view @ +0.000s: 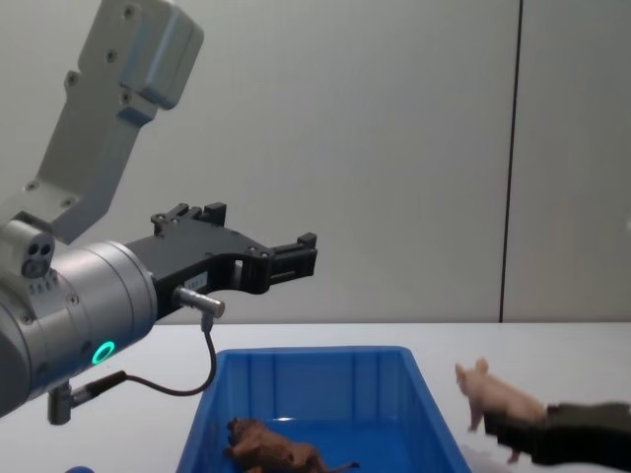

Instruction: Pick up the two dolls from the table and place them into the box.

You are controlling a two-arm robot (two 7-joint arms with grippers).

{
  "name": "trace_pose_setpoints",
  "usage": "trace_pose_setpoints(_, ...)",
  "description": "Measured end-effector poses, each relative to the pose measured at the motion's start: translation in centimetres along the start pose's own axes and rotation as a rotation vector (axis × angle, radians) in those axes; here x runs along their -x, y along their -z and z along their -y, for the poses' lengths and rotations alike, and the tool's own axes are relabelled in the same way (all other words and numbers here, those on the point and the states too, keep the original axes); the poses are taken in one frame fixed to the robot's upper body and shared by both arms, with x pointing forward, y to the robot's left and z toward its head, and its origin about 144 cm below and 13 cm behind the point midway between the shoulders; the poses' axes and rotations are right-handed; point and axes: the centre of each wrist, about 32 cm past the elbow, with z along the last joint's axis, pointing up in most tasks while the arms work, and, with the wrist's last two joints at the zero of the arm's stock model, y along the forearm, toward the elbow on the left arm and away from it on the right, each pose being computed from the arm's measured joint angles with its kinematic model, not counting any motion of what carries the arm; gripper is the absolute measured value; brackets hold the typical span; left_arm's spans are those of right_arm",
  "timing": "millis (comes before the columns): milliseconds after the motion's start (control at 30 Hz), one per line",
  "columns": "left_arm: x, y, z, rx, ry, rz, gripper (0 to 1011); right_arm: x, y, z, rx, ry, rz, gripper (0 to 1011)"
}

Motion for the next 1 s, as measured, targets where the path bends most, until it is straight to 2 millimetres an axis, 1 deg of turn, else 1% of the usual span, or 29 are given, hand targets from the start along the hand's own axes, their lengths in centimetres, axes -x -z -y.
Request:
trace_pose_setpoints(233,0.0,0.0,0.0,0.0,0.0,0.0,1001,0.3,-1.5,0.4,-0.083,0.003,0.02,380)
trace_pose_setpoints(367,0.0,0.0,0.0,0.0,0.0,0.0,1001,0.5,-2.9,0.5,-0.131,-0.025,0.025,380)
trace_pose_setpoints(467,0.0,0.0,0.0,0.0,0.0,0.0,1001,0.6,-3.5,0.5,-0.148,-0.046,0.027,380)
trace_pose_setpoints(667,0.0,0.0,0.0,0.0,0.0,0.0,1001,1.2,-5.2,0.0,-0.166,-0.119,0.03,380)
trace_pose_setpoints(867,0.0,0.0,0.0,0.0,0.0,0.0,1001,1.9,-6.0,-0.7,-0.152,-0.172,0.024,380)
trace_pose_setpoints(1000,0.0,0.0,0.0,0.0,0.0,0.0,1001,2.4,-6.3,-1.4,-0.127,-0.209,0.015,466)
